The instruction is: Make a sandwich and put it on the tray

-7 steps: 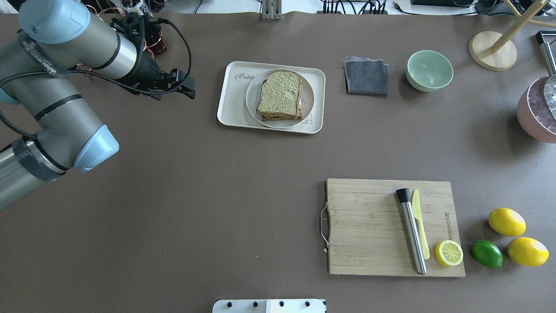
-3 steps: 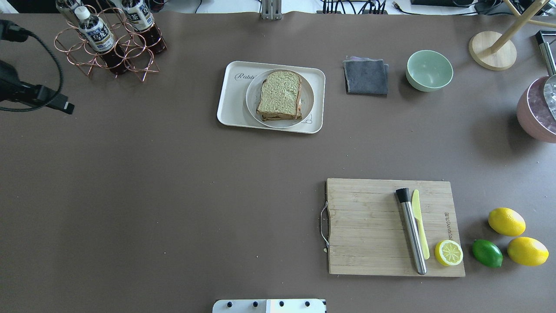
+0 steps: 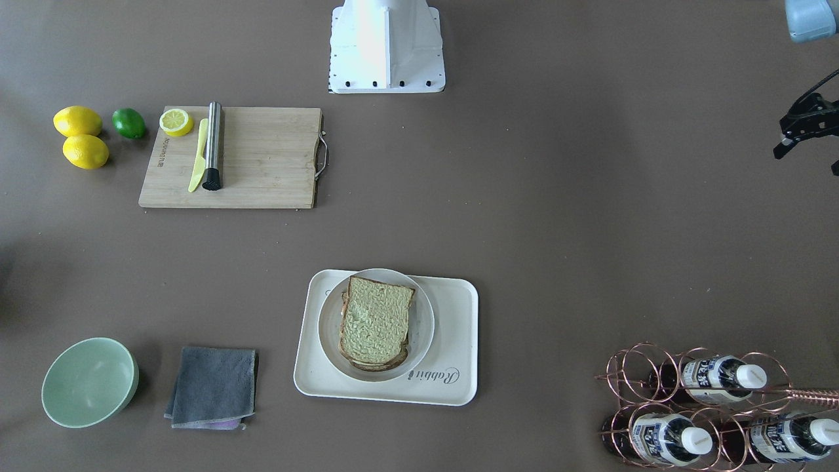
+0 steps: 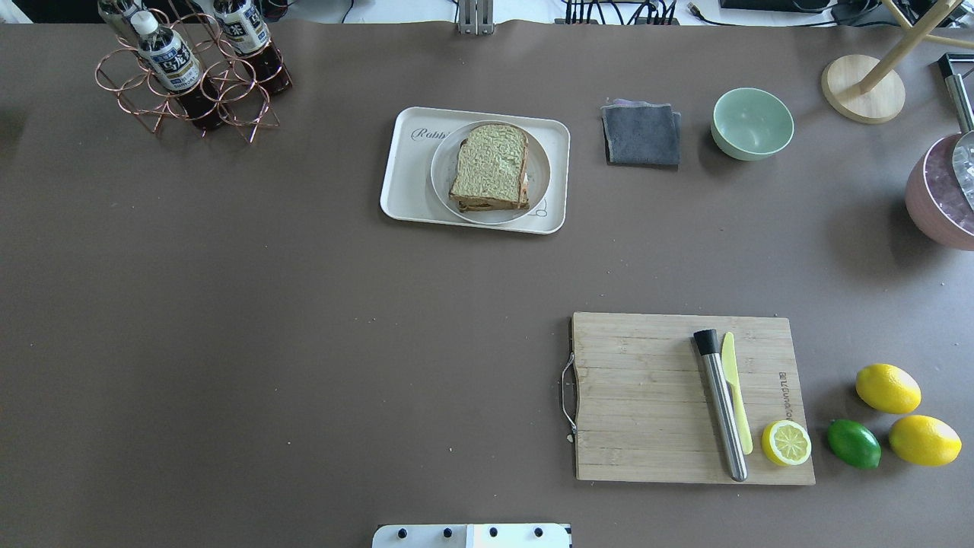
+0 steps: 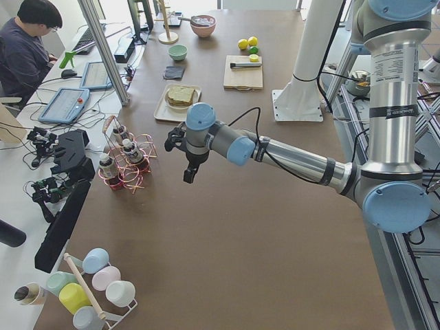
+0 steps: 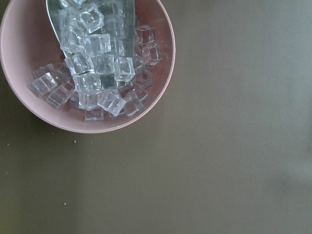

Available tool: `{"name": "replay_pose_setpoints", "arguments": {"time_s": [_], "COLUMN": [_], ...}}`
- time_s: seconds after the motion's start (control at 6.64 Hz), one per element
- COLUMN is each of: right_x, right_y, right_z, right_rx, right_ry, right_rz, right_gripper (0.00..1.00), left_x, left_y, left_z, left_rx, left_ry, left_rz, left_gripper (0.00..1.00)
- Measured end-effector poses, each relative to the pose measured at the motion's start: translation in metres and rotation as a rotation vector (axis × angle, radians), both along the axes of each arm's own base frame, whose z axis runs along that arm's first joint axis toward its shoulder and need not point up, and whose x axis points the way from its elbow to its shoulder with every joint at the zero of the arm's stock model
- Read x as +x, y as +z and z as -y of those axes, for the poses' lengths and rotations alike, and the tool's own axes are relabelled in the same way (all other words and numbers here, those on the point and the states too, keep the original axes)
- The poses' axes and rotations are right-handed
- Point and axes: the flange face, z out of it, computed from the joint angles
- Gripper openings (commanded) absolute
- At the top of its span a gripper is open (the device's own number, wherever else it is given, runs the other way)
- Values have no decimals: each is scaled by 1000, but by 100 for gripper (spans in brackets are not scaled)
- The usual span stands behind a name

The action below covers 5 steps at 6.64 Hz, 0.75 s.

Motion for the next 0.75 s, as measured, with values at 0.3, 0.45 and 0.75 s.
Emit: {"name": "replay_pose_setpoints", "arguments": {"time_s": [0.3, 0.45, 0.75], "right_x": [0, 0, -1], "right_y": [0, 1, 2], "right_z": [0, 0, -1], "right_rx": [0, -1, -3], "right_ry": [0, 0, -2], "right_rz": [0, 0, 1], "right_gripper": [100, 100, 100], "left_x": [-52, -63, -72], "left_y": [45, 53, 78], "left_z": [-4, -4, -20], "left_rx": [-12, -35, -97], "left_ry": [-9, -10, -2], "left_rz": [-32, -32, -18], "left_gripper": [97, 97, 97]}}
